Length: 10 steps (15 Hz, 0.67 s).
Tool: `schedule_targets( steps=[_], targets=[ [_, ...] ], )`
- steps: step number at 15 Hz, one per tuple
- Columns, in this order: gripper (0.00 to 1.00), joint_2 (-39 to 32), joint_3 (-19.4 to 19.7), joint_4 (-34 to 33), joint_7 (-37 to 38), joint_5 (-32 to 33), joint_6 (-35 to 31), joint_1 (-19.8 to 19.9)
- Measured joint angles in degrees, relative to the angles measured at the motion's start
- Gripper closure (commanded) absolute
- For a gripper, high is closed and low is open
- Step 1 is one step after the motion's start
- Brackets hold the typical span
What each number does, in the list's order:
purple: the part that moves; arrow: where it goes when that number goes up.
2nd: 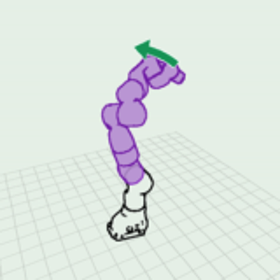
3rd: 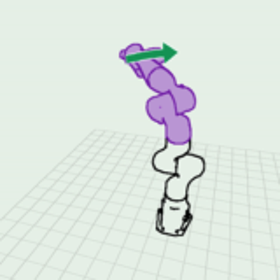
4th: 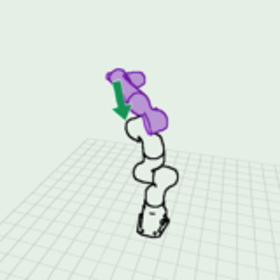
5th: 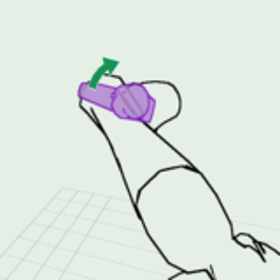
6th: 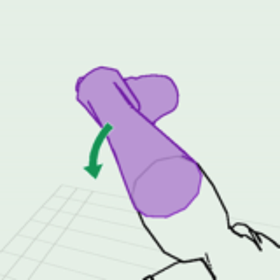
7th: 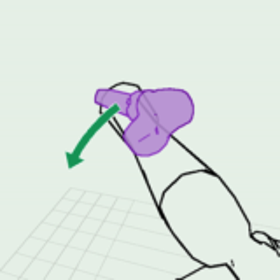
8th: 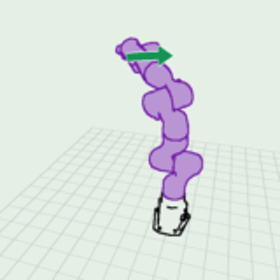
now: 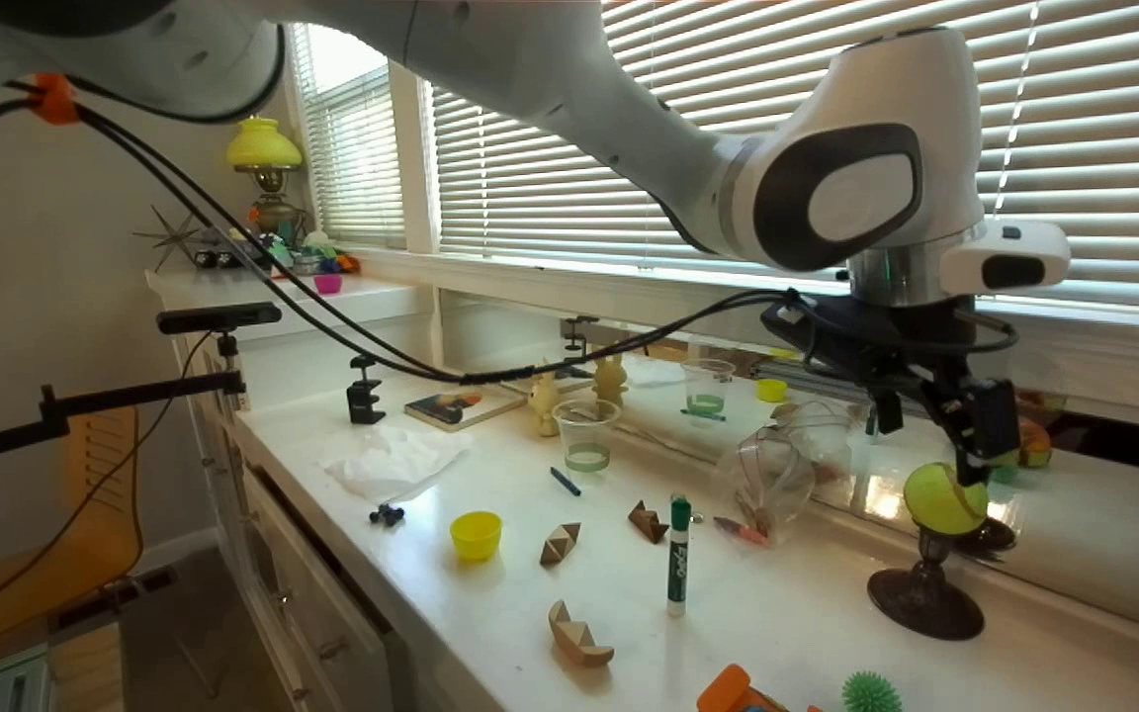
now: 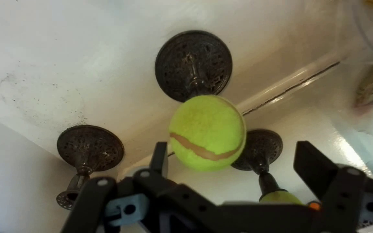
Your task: Put the green ball on the candle holder
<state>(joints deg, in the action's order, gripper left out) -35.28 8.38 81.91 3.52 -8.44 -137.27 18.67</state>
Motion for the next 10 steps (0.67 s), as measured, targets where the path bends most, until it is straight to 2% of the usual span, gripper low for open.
schedule_targets(
  steps=[3, 7, 10],
  targets=[
    [0.00, 6.41, -0.60, 3.38, -3.87, 0.00, 7.13, -0.05],
    [0.00, 16.03, -1.27, 10.13, -13.09, 0.04, 16.17, -0.32],
    [0.00, 22.18, -1.53, 16.35, -18.71, 0.07, 20.00, -1.48]
  ],
)
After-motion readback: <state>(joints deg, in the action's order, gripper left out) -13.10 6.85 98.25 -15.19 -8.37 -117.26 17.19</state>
